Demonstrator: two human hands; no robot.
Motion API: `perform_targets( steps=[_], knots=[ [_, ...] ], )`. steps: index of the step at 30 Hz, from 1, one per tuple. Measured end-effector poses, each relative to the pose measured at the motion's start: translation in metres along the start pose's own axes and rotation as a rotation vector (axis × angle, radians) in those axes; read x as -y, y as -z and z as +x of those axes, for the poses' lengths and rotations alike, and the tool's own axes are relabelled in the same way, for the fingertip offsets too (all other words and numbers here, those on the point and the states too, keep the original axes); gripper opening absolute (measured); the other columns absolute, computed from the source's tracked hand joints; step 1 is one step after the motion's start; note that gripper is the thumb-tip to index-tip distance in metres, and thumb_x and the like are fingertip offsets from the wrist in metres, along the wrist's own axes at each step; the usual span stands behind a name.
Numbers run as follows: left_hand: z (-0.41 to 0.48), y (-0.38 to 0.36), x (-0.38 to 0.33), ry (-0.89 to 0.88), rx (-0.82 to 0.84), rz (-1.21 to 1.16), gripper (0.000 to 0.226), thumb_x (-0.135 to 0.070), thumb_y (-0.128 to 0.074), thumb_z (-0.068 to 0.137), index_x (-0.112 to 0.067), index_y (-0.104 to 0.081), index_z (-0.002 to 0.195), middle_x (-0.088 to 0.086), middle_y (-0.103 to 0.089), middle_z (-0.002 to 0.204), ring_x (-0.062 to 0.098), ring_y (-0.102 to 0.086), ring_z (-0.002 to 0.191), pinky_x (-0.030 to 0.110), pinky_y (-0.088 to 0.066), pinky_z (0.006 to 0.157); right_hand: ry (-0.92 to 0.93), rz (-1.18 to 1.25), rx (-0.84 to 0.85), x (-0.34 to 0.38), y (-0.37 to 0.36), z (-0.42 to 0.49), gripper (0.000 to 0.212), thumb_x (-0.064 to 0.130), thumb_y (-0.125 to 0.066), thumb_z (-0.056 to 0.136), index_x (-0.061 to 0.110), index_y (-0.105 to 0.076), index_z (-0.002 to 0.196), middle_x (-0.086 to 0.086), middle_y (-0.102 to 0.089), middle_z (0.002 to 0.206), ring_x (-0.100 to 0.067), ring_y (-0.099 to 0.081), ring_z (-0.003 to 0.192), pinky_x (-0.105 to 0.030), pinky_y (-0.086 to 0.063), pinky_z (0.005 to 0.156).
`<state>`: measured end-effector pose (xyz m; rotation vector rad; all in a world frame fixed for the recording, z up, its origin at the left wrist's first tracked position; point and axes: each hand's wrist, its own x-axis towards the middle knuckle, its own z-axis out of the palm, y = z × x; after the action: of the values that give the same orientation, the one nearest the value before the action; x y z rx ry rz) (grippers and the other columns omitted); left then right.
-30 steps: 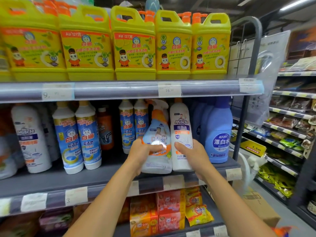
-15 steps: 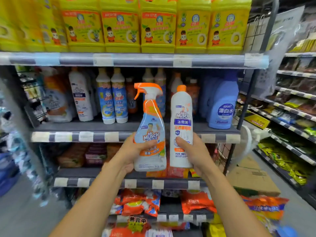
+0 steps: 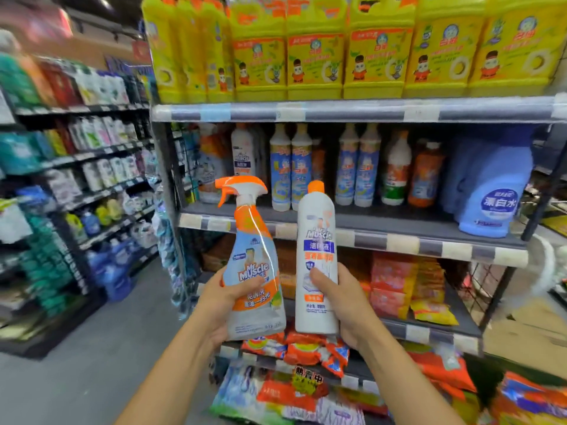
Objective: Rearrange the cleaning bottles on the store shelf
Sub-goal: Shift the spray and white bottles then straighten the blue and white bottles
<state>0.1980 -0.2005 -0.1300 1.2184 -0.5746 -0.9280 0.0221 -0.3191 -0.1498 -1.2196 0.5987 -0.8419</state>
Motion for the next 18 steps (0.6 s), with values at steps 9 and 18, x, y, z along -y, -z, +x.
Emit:
perform_targets(
  steps=[9,18],
  knots=[
    [0.024,0.092,-0.023,0.014,-0.103,0.043,0.055,-0.01,-0.083,0.055,-0.002,-0.067,0.107,0.022,-0.075,0.096,0.039,-0.073,0.081,0.045,-0.061,0.067,-0.053,0.026,0.046,-0.022,-0.072,0.046,0.041,0.036,-0.074,0.074,0.013,-0.065,0.107,-0.015,-0.075,0.094,-0.03,-0.073,0.079,-0.035,-0.057,0.059],
    [0.11,0.168,-0.076,-0.023,-0.021,0.105,0.049,-0.018,-0.083,0.061,-0.003,-0.068,0.105,0.02,-0.076,0.093,0.038,-0.074,0.081,0.042,-0.06,0.065,0.039,-0.129,-0.051,-0.022,-0.149,0.141,0.029,0.024,-0.075,0.08,0.015,-0.066,0.106,-0.006,-0.076,0.094,-0.025,-0.074,0.082,-0.034,-0.059,0.062]
  ],
)
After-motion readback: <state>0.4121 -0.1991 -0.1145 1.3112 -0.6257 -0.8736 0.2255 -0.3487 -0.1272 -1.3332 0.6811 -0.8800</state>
